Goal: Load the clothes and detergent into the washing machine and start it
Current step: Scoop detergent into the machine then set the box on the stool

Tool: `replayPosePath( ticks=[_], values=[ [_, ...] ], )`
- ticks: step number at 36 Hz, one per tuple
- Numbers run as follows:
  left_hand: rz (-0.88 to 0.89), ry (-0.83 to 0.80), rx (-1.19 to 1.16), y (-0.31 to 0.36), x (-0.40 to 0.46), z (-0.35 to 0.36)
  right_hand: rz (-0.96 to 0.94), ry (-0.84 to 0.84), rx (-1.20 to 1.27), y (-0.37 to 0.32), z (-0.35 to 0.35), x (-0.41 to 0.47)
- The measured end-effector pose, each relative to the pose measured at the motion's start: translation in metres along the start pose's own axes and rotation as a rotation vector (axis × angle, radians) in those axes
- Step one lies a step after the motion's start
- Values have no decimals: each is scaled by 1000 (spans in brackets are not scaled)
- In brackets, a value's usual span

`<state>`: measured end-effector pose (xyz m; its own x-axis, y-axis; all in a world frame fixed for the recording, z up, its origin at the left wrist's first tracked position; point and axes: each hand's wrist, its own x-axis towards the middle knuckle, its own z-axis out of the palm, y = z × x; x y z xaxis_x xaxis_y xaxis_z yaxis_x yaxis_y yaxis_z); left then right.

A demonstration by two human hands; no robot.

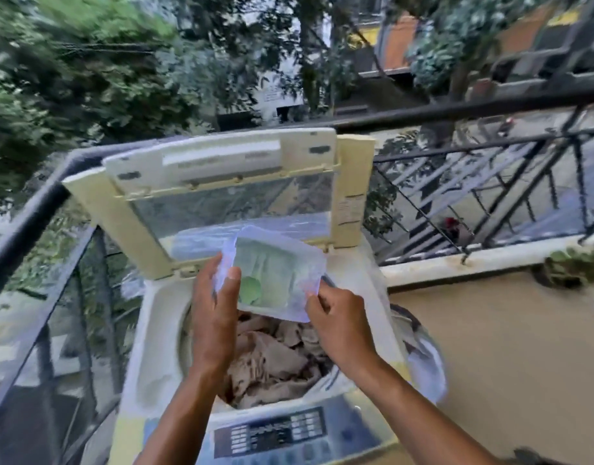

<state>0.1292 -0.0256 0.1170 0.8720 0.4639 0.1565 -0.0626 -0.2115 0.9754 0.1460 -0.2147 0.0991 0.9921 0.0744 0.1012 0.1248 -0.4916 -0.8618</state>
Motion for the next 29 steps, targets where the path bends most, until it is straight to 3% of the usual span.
replayPosePath(
  ticks=[5, 12, 16, 19, 23, 27, 29],
  values=[
    [-31, 32, 57, -31, 25, -36, -6, -61, -70, -13, 54, 13],
    [-217, 42, 132, -72, 50, -63, 13, -123, -85, -19, 89, 23],
    [-153, 91, 82, -71, 42, -63, 29, -130, -101, -4, 97, 31],
    [-193, 76, 114, -77, 37, -59, 176, -310, -182, 3, 96, 41],
    [-200, 107, 116, -76, 26, -57, 158, -561, -528, -11, 83, 49],
    [-251, 107, 84, -82, 18, -65, -33, -402, -688, -15, 80, 46],
    [-259, 103, 96, -82, 13, -66, -142, -359, -619, -25, 85, 47]
  ],
)
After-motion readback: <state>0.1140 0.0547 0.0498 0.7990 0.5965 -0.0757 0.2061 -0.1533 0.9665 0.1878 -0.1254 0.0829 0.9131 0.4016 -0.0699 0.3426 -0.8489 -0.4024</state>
